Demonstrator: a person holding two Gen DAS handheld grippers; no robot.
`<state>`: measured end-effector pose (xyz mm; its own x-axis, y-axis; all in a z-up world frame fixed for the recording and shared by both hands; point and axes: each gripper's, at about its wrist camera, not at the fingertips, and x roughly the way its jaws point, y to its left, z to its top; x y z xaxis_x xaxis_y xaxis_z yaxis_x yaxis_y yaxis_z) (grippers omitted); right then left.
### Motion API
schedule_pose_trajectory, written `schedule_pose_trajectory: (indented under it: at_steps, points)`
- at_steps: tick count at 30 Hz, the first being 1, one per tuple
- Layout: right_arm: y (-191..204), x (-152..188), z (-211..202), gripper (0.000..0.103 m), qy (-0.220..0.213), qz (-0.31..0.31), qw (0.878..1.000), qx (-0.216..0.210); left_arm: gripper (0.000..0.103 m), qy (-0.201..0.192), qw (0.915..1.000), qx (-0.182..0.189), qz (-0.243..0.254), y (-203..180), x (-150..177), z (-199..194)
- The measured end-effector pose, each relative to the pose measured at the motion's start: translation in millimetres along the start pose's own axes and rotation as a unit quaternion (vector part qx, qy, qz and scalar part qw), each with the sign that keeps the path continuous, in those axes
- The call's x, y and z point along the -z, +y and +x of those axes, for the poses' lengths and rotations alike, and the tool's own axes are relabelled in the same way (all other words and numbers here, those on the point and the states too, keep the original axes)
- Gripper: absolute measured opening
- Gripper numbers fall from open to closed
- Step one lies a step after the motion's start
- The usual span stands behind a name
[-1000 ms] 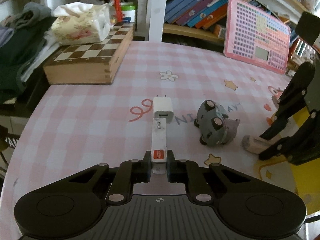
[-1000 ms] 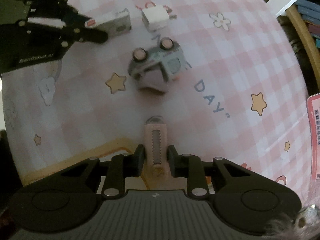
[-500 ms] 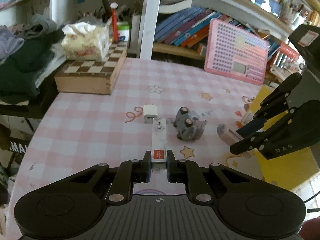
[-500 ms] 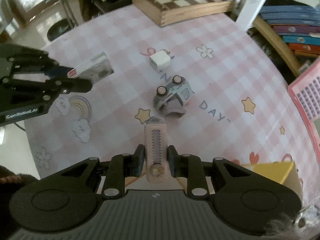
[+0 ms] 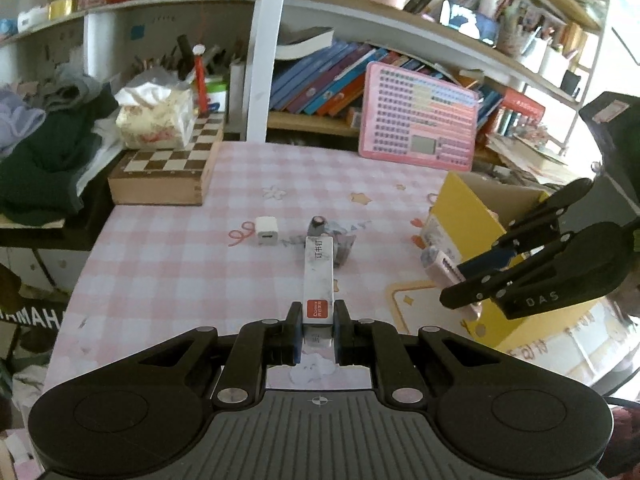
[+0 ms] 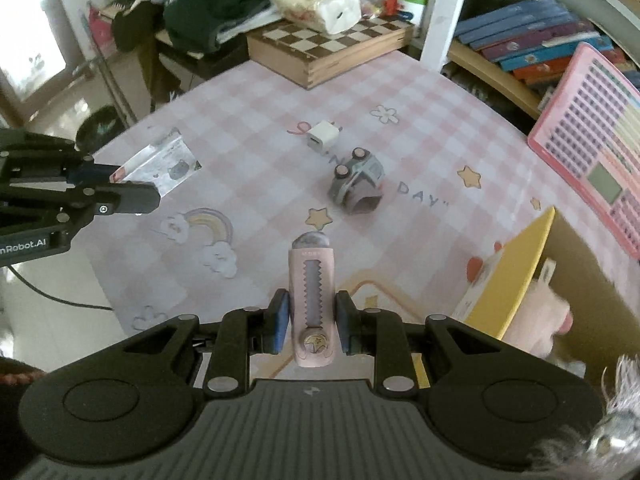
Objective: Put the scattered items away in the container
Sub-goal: 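Carry the pink comb with the right tool while the left tool carries the cable box to the yellow box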
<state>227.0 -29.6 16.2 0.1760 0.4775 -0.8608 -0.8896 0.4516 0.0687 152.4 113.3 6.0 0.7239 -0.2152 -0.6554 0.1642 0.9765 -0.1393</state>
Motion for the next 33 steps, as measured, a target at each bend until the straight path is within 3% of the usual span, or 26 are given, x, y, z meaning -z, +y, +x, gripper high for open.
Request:
schedule_pose_trajectory:
  at_steps: [7,17,33]
  points:
    - [19.0,25.4,-26.7,0.023,-0.042,0.057,0.997,0.008,0.013,-0.011,0.9999,0.010,0.009,-7.3,12.6,-33.3]
    - [52.0,65.4,-53.3,0.023,-0.106,0.120,0.986,0.055,0.013,-0.017,0.9994,0.024,0.019,-14.8,30.3,-63.7]
    - [89.9,114.1,-69.5,0.023,-0.147,0.219,0.959,0.100,0.013,-0.016,0.9979,0.041,0.047,-27.3,53.1,-89.2]
